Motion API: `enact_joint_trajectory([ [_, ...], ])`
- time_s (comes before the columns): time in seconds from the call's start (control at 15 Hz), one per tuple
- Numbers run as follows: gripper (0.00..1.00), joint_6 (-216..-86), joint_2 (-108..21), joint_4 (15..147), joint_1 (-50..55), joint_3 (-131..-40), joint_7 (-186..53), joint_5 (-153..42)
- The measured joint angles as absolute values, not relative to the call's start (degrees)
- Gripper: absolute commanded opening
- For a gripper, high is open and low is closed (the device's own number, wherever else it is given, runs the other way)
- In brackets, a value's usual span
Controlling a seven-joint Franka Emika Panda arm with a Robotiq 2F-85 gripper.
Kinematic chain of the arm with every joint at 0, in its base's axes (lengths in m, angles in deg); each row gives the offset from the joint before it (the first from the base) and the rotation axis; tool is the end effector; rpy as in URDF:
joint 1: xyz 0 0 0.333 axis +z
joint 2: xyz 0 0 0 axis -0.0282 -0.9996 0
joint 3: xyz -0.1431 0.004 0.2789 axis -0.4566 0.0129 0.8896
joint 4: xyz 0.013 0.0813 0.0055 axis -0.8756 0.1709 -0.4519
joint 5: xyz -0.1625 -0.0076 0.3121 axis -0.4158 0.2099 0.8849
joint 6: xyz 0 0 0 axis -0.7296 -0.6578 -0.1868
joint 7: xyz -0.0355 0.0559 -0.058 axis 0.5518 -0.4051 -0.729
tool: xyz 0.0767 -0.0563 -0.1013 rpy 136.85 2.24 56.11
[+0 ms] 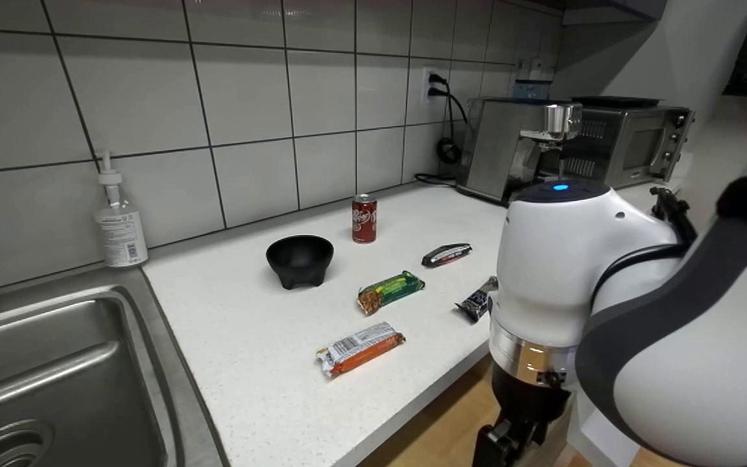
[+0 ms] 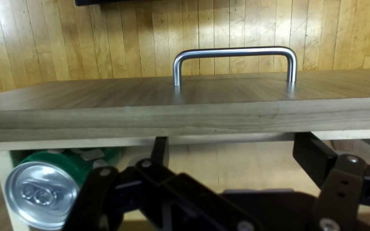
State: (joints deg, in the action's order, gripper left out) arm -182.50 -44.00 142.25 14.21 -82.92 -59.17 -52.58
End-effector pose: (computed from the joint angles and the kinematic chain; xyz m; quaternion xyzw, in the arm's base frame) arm 0.3766 0.0742 0.1396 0.9992 -0.0016 -0.0374 0.0114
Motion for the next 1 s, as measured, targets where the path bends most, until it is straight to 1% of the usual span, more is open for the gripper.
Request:
enact_joint_trajectory([
  [0.4, 1.0, -182.2, -40.34, 147.56, 16.23, -83.65, -55.85, -53.17],
  [0.73, 1.0, -179.11, -38.91, 147.19, 16.47, -83.86, -52.64, -53.5],
  [1.0, 1.0, -176.33, -34.99, 147.16, 16.12, -83.77, -51.29, -53.5],
])
